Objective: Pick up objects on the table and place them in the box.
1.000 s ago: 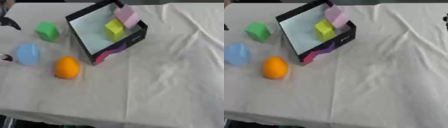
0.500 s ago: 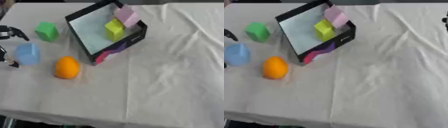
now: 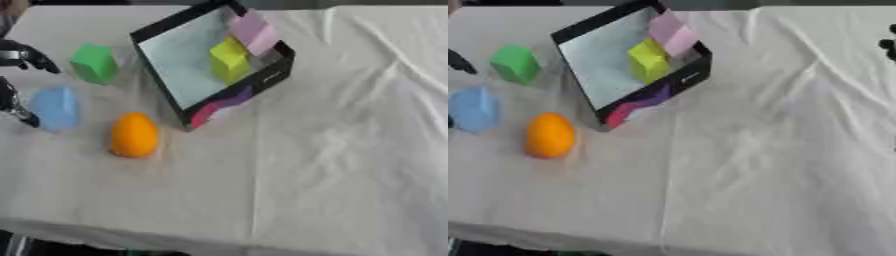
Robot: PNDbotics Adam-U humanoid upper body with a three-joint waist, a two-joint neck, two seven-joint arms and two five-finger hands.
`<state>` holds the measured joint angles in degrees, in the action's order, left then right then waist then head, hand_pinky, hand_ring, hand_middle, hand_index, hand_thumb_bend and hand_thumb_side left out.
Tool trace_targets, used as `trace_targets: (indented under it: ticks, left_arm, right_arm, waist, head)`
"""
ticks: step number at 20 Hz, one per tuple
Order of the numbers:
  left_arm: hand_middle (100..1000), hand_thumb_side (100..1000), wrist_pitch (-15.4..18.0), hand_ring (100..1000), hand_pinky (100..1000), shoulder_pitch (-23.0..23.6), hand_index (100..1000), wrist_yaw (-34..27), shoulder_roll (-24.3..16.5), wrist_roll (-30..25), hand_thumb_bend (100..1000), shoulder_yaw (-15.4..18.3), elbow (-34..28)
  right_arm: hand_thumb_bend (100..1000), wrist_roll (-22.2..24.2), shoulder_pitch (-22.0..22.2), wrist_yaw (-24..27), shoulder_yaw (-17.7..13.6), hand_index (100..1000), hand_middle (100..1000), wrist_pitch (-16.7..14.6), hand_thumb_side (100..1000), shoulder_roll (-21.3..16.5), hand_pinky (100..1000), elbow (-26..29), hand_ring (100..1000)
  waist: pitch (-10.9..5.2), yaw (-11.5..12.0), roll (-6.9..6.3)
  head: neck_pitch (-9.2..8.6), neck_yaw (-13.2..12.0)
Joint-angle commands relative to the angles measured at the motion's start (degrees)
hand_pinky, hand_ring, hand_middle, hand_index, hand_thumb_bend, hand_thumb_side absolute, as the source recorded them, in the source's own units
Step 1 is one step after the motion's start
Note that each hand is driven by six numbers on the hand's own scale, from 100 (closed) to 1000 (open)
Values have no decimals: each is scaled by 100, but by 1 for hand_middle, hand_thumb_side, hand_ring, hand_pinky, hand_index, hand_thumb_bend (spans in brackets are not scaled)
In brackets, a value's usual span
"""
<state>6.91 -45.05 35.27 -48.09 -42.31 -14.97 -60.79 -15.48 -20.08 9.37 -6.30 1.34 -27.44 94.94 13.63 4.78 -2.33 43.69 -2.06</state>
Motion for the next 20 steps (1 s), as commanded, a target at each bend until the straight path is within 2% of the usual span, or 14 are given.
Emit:
trace_targets:
  ticks: [1, 10, 13, 14, 15, 17, 20]
  left_arm:
    - [835, 116, -54, 915, 903, -145, 871, 177, -38, 1, 771, 58, 39]
    - [829, 100, -201, 909, 896, -207, 865, 764, 329, 516, 765, 78, 470]
    - [795, 100, -198, 865, 876, -199, 840, 722, 402, 560, 642, 59, 541]
    - [786, 100, -221, 855, 871, -198, 835, 696, 415, 568, 631, 56, 556]
    - [617, 100, -257, 690, 756, -200, 708, 679, 420, 567, 518, 53, 559]
    - [474, 100, -362, 546, 598, -225, 544, 622, 398, 596, 517, 67, 458]
    - [457, 100, -463, 531, 583, -322, 517, 448, 199, 735, 513, 77, -215]
  right_arm:
    - [100, 2, -44, 33, -10, 803, 760, -7, 680, -67, 870, 41, 761]
    - [100, 39, -29, 32, 2, 804, 759, 11, 687, -23, 872, 17, 760]
    - [100, 49, -32, 34, 5, 804, 760, 15, 688, -16, 873, 14, 761]
    - [100, 54, -36, 38, 7, 805, 760, 17, 688, -14, 873, 13, 761]
    - [100, 57, -40, 46, 9, 805, 761, 18, 689, -11, 874, 11, 761]
    - [100, 61, -46, 69, 6, 806, 761, 14, 686, -17, 874, 13, 762]
    - [100, 67, -36, 78, 0, 806, 761, 5, 683, -61, 874, 27, 762]
  waist:
    - [-153, -6, -12]
    - [-119, -41, -9]
    - [-113, -52, -15]
    - [-112, -55, -16]
    - [-112, -56, -16]
    - [-116, -56, -16]
    - [-133, -48, -15]
  head:
    - [-58, -31]
    - [-89, -80]
    - [-96, -85]
    - [-98, -85]
    - [-98, -80]
    - [-96, -77]
    - [-83, -62]
